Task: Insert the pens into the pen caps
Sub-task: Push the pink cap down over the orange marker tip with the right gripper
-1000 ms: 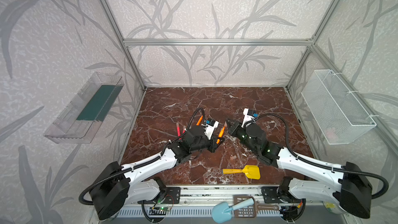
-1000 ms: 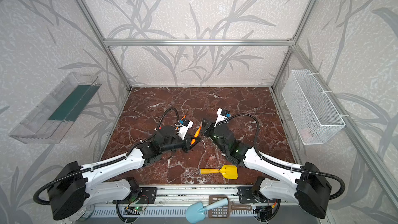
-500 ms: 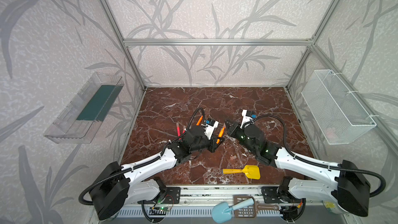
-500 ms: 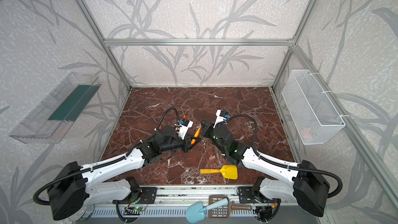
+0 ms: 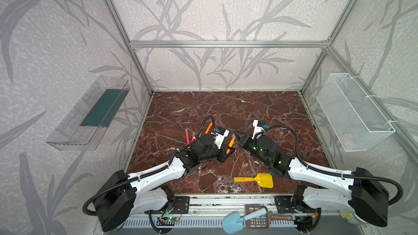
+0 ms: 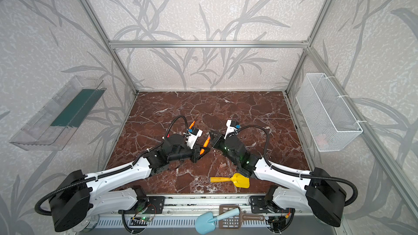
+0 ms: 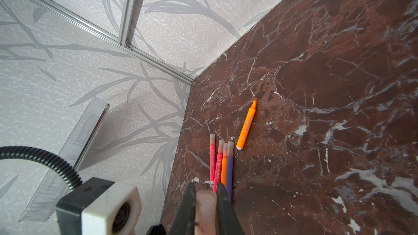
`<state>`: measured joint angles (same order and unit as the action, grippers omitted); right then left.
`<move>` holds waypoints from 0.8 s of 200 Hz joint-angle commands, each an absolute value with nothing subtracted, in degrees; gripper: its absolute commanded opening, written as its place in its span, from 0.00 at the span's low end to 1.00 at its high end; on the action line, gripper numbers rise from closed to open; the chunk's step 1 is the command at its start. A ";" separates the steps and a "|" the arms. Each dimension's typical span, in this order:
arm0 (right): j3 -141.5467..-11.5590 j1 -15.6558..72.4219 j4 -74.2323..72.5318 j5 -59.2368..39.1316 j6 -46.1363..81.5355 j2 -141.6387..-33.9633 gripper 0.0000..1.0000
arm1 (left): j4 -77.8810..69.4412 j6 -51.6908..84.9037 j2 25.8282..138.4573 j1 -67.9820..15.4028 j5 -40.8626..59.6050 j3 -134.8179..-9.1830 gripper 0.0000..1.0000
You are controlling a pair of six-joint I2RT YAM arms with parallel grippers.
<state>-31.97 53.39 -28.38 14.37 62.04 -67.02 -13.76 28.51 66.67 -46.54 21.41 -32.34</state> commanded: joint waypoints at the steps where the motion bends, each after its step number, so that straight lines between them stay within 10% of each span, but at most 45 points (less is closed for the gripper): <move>1: -30.09 54.89 -29.46 10.47 63.24 -66.18 0.05 | -18.87 29.44 64.00 -45.66 21.07 -31.76 0.00; 160: -25.28 55.88 -26.98 14.85 61.82 -61.85 0.27 | -21.45 29.48 61.89 -45.37 22.41 -30.15 0.00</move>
